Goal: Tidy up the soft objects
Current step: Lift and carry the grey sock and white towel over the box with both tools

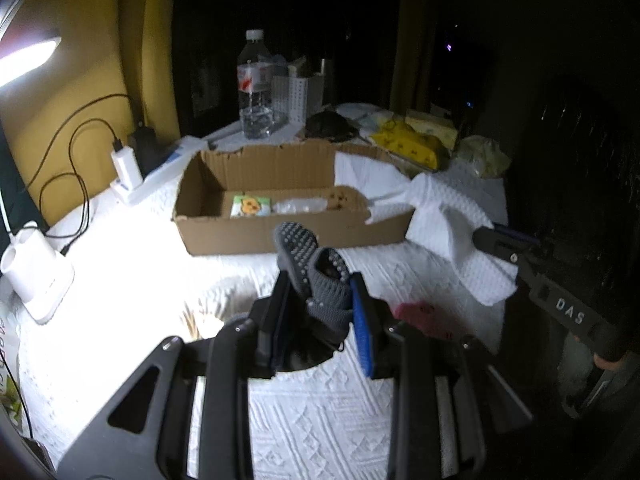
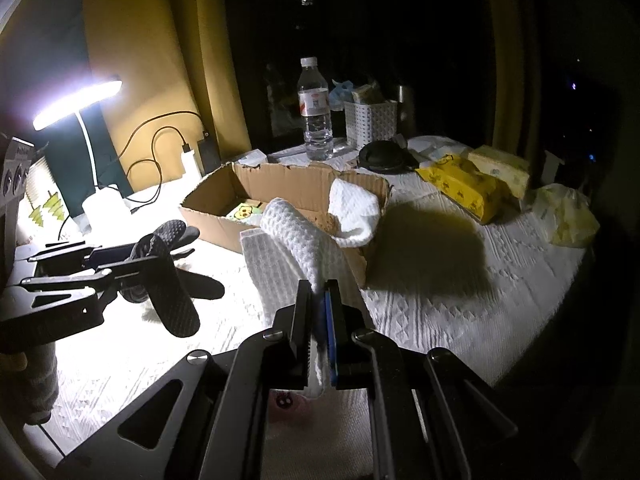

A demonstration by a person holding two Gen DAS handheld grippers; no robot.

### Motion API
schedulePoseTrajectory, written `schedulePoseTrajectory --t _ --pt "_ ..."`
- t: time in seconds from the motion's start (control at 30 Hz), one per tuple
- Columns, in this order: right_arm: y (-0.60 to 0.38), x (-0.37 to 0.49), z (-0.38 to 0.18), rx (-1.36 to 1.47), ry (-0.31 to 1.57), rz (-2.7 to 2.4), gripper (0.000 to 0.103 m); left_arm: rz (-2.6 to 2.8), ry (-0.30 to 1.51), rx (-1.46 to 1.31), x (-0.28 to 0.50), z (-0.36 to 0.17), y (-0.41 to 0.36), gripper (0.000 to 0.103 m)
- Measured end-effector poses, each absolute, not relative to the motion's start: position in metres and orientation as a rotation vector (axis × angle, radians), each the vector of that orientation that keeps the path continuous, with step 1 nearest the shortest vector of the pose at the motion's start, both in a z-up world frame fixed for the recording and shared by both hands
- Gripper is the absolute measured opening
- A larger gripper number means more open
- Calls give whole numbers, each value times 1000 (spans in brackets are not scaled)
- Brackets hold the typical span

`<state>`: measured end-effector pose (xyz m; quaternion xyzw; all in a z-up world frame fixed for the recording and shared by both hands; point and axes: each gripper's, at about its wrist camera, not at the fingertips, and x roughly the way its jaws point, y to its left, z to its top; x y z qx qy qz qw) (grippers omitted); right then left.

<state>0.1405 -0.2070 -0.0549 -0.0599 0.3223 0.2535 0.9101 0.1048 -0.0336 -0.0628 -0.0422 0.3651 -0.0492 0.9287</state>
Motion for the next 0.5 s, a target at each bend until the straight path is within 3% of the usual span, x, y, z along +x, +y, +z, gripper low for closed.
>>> schedulePoseTrajectory --t 0.5 --pt "-192 162 -44 -142 646 529 7 -95 684 -69 134 -41 -24 30"
